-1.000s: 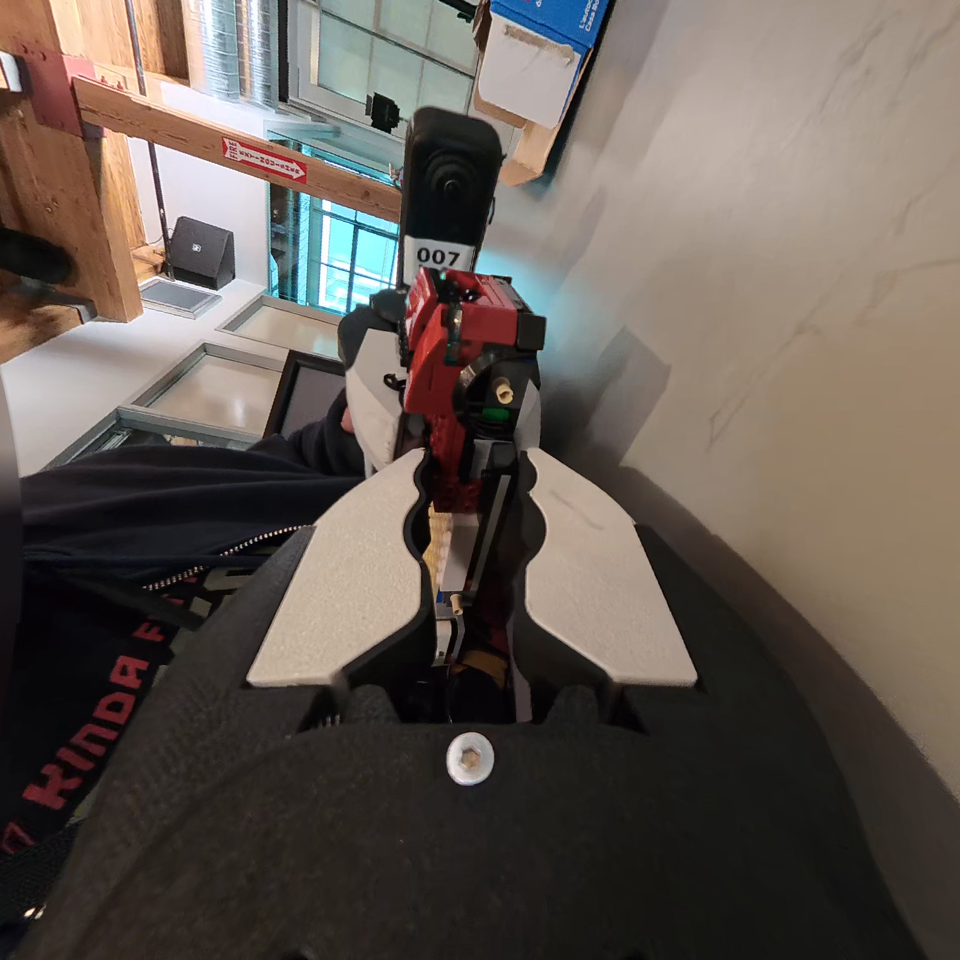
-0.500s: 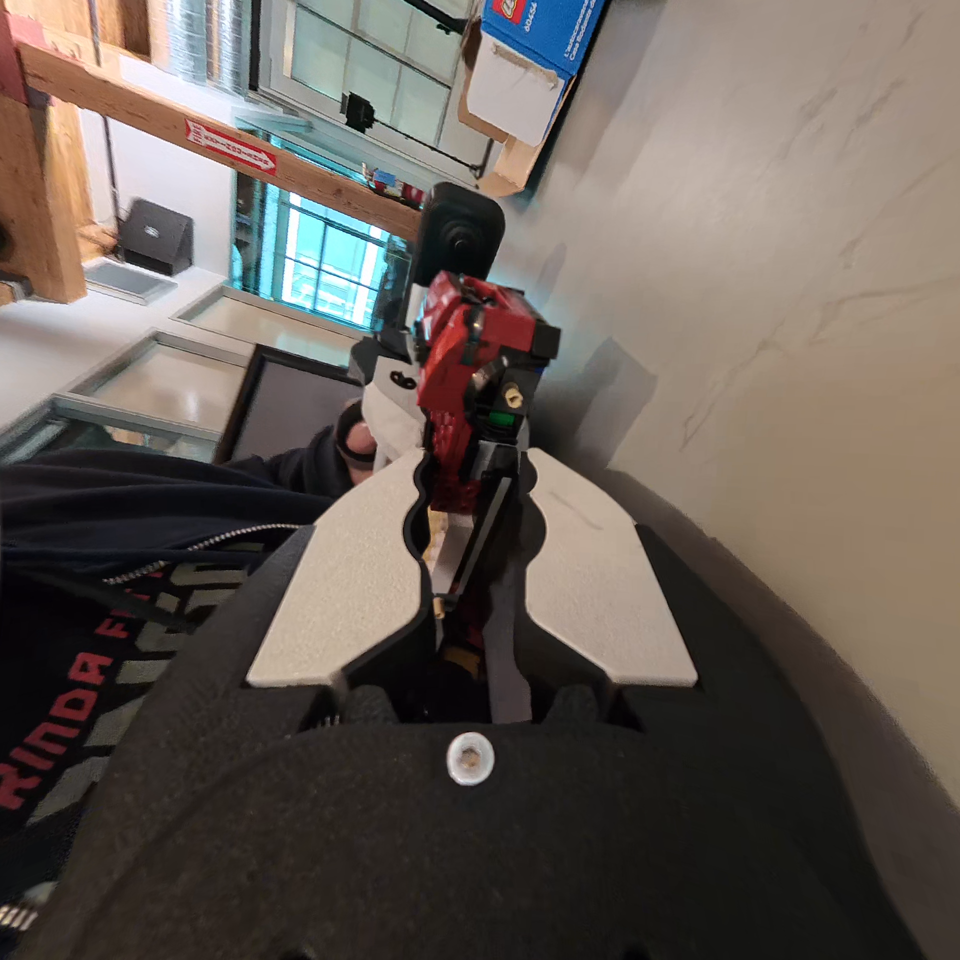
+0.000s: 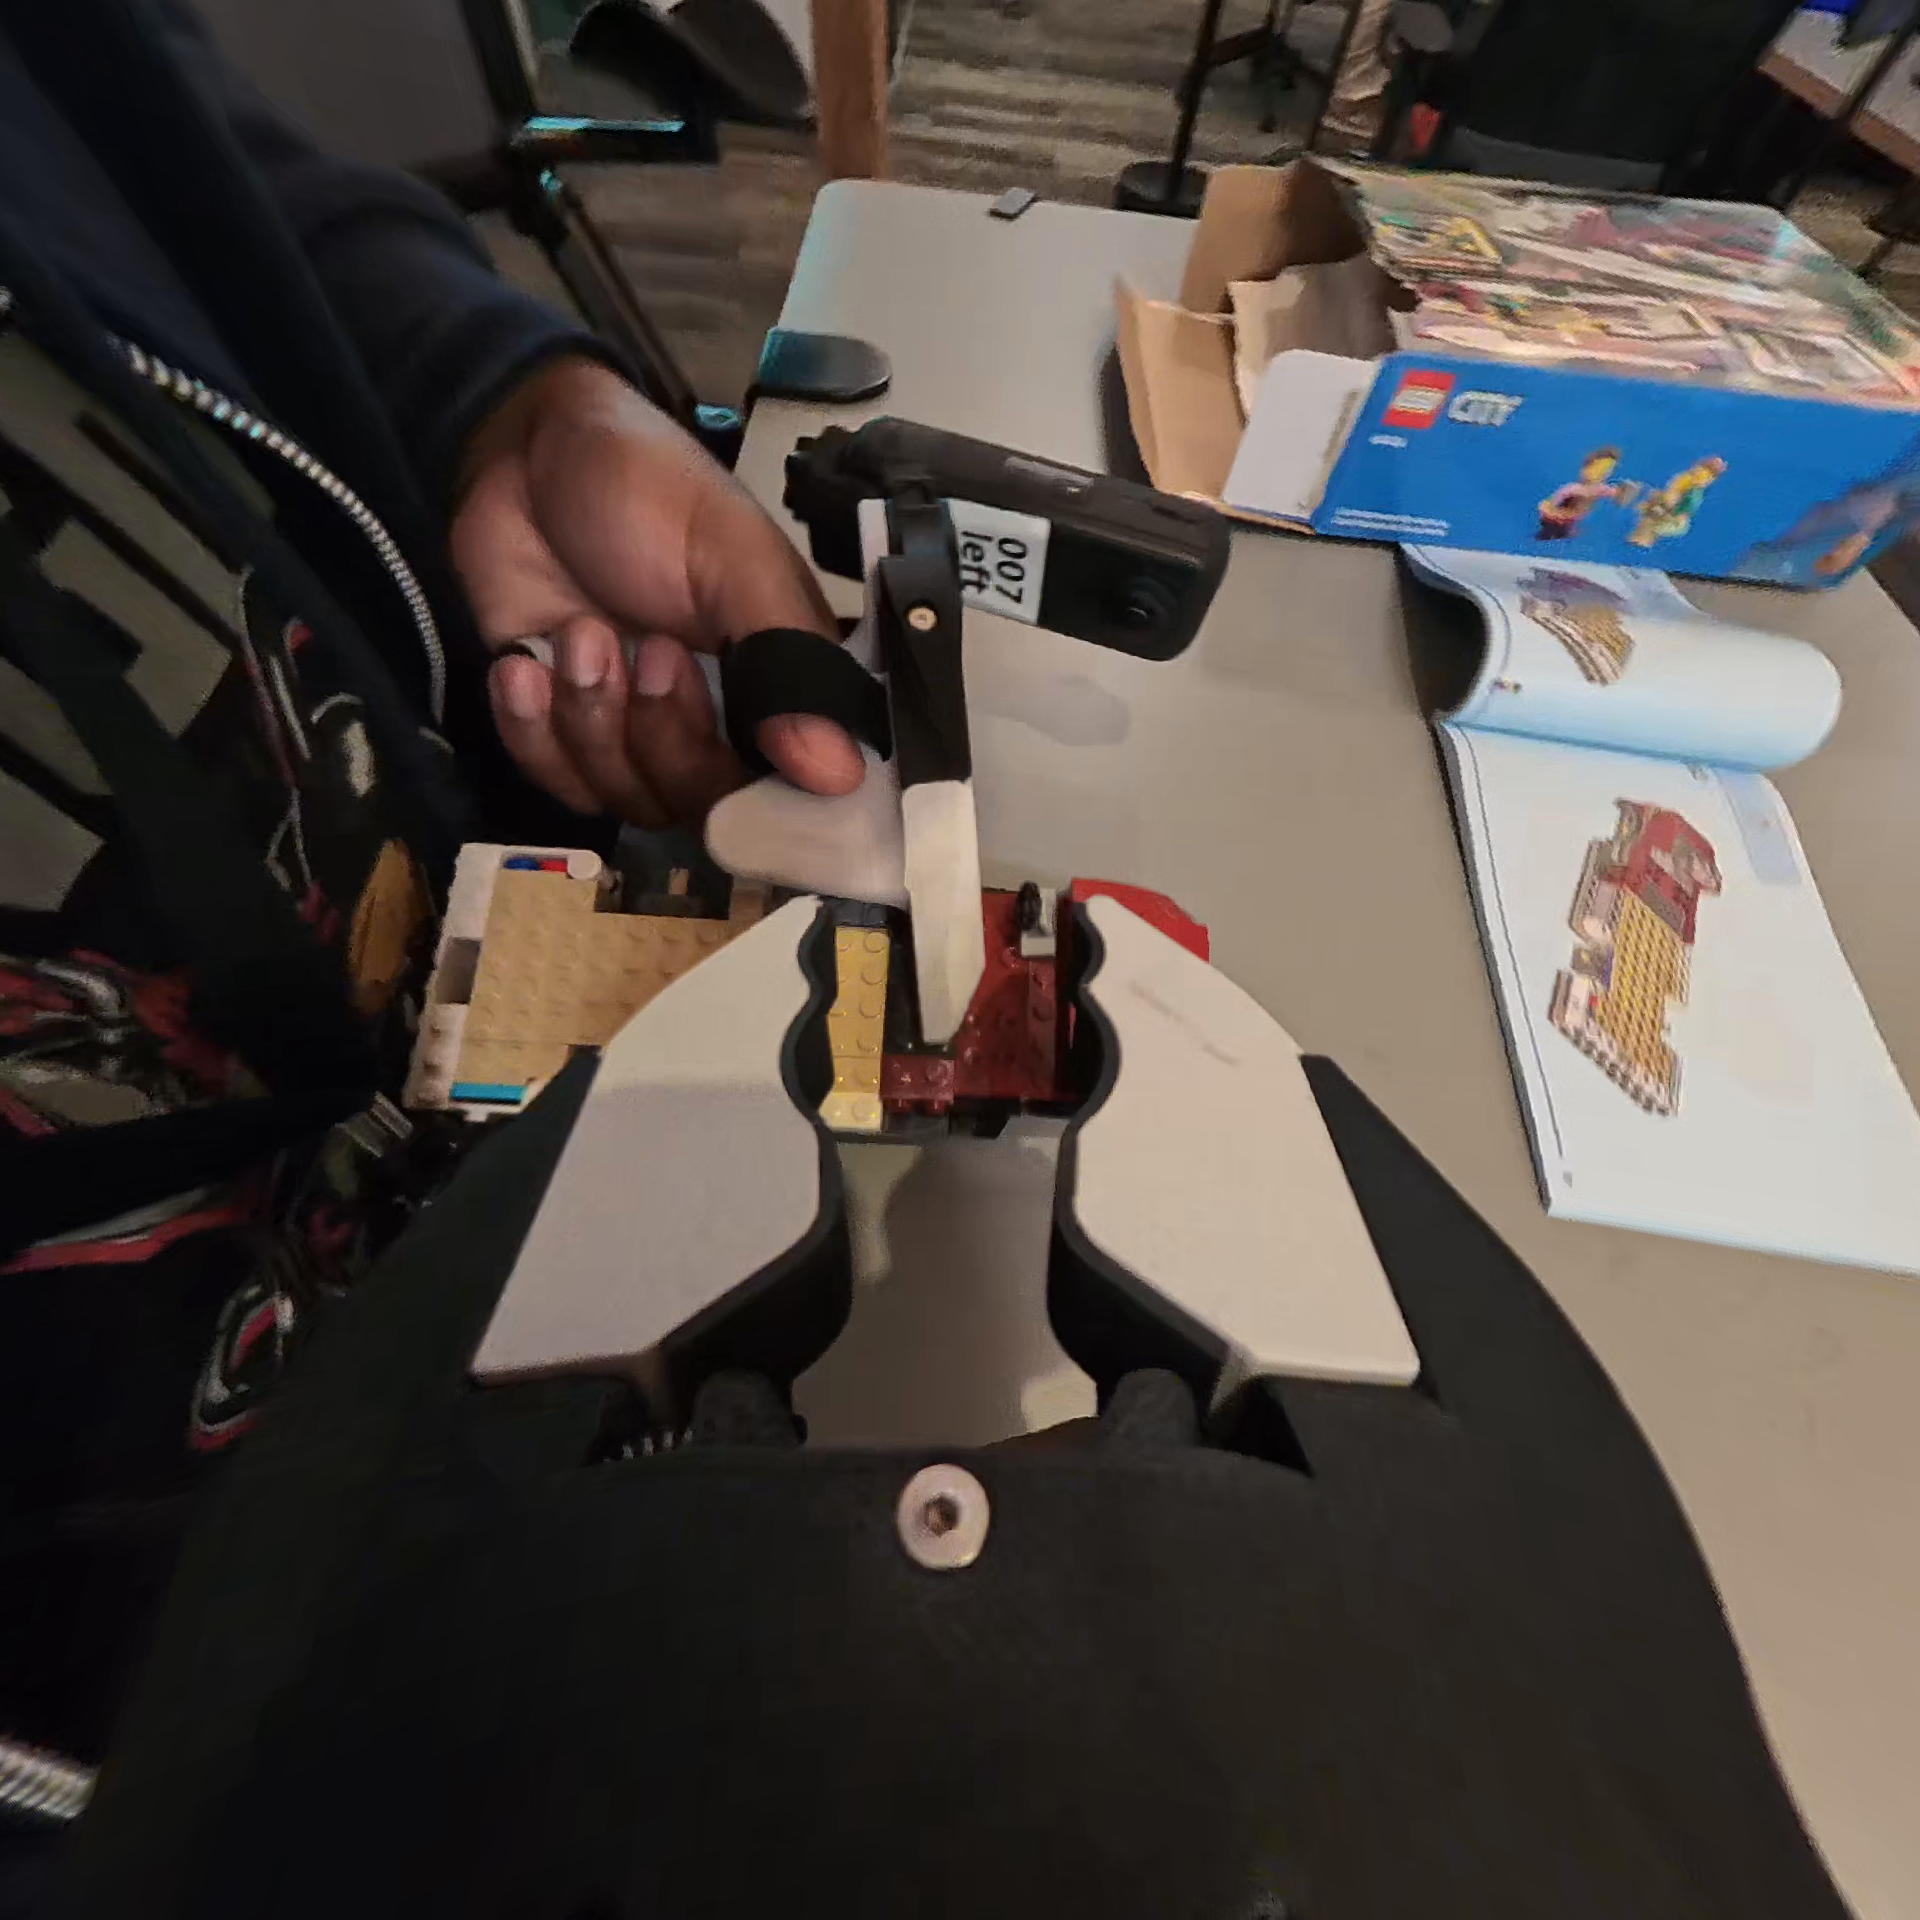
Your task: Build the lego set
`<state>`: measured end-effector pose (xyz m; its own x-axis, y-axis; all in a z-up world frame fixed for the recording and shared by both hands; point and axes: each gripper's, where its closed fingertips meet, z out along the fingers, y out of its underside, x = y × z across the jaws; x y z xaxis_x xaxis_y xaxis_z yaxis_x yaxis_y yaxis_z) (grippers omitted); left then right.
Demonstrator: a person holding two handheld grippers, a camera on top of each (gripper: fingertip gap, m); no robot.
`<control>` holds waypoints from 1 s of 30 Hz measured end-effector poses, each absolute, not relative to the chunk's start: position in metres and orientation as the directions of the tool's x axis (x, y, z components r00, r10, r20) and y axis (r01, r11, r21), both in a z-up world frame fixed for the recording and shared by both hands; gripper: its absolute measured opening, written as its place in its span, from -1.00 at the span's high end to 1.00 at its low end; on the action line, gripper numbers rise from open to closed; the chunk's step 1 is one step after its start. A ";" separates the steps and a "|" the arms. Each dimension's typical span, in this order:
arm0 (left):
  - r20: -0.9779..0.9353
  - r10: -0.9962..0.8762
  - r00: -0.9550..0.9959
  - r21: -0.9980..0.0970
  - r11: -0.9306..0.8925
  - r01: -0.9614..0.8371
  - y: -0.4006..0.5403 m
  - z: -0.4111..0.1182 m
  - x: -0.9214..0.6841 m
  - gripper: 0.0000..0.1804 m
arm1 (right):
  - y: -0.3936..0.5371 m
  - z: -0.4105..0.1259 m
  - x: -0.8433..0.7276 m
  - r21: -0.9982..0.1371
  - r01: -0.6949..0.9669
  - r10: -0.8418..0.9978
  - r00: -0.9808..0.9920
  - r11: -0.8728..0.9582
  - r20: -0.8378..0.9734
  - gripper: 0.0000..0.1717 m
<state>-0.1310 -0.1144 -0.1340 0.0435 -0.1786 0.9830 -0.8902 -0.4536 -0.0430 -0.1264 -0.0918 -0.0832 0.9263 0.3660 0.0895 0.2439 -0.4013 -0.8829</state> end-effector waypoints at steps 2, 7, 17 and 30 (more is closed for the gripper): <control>0.981 -0.193 0.037 -0.054 -0.449 -0.892 -0.115 -0.134 -0.132 0.65 | -0.091 -0.086 -0.131 -0.865 0.313 0.436 0.891 -0.393 0.124 0.53; 0.975 -0.222 0.023 -0.073 -0.417 -0.906 -0.115 -0.133 -0.134 0.64 | -0.088 -0.089 -0.133 -0.826 0.417 0.567 0.810 -0.378 0.150 0.54; 0.959 -0.281 -0.028 -0.128 -0.345 -0.930 -0.109 -0.131 -0.135 0.64 | -0.082 -0.107 -0.133 -0.714 0.583 0.663 0.714 -0.388 0.223 0.54; 0.990 -0.142 0.022 -0.033 -0.372 -0.928 -0.105 -0.133 -0.134 0.64 | -0.089 -0.107 -0.125 -0.706 0.604 0.642 0.715 -0.370 0.276 0.57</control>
<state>-0.1343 -0.1054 -0.1328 0.0219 -0.1421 0.9896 -0.9276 -0.3721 -0.0329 -0.1254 -0.0891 -0.1072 0.7154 0.6418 0.2763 0.6043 -0.3697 -0.7058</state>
